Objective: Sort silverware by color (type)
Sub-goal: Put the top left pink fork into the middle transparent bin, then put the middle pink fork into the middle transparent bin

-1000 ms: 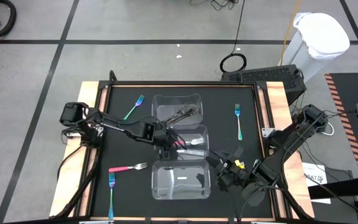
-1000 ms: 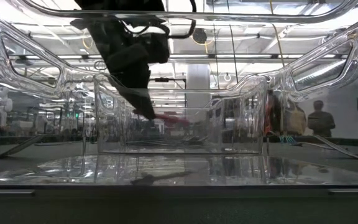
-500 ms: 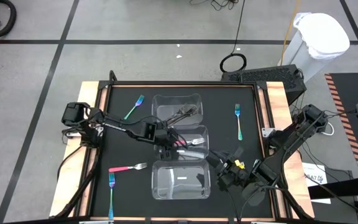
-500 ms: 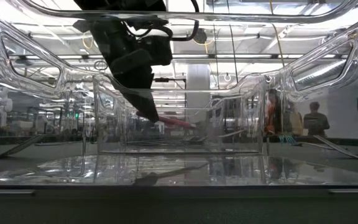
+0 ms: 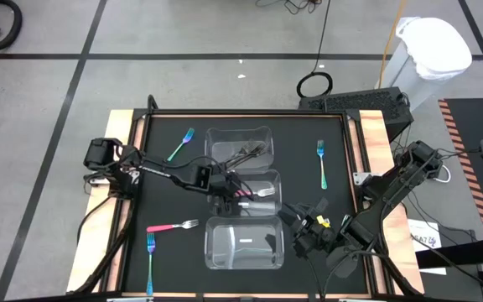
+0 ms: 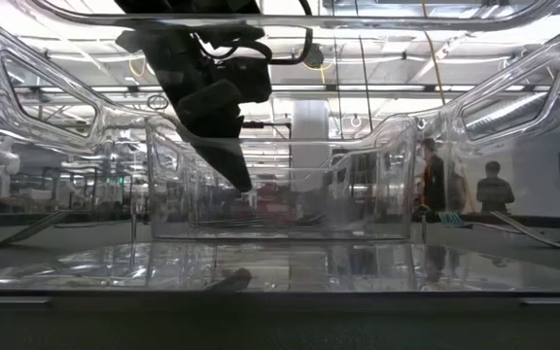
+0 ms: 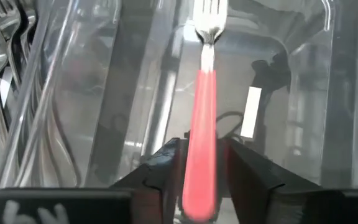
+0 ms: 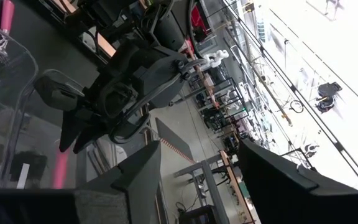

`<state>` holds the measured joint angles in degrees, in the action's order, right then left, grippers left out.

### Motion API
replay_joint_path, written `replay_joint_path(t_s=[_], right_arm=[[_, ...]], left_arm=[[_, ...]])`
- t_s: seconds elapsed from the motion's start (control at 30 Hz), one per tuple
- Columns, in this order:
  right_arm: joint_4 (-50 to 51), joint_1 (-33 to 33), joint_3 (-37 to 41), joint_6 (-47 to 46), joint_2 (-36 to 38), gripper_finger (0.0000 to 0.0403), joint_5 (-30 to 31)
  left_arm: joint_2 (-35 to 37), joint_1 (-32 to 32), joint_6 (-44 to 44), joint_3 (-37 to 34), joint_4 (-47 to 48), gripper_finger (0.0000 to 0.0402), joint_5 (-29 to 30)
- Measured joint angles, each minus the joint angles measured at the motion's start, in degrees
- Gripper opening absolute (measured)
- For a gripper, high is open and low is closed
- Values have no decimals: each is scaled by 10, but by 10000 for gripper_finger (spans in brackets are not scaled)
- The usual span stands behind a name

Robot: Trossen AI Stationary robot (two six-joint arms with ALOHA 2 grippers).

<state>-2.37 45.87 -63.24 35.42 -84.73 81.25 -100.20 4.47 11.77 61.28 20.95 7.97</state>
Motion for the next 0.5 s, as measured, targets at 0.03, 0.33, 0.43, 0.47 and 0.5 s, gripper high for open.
replay_joint_path(t_s=[0.03,0.33,0.43,0.47,0.5], right_arm=[[0,0,0,0,0,212,0],[-4,7,0,-27,0,212,0],[-21,16,0,-49,0,212,0],[-32,19,0,-54,0,212,0],[-41,21,0,-60,0,212,0]], left_arm=[[0,0,1,0,0,133,0],[0,1,16,20,32,207,5],[10,10,17,43,49,209,4],[15,15,17,50,55,208,4],[20,21,17,56,60,207,4]])
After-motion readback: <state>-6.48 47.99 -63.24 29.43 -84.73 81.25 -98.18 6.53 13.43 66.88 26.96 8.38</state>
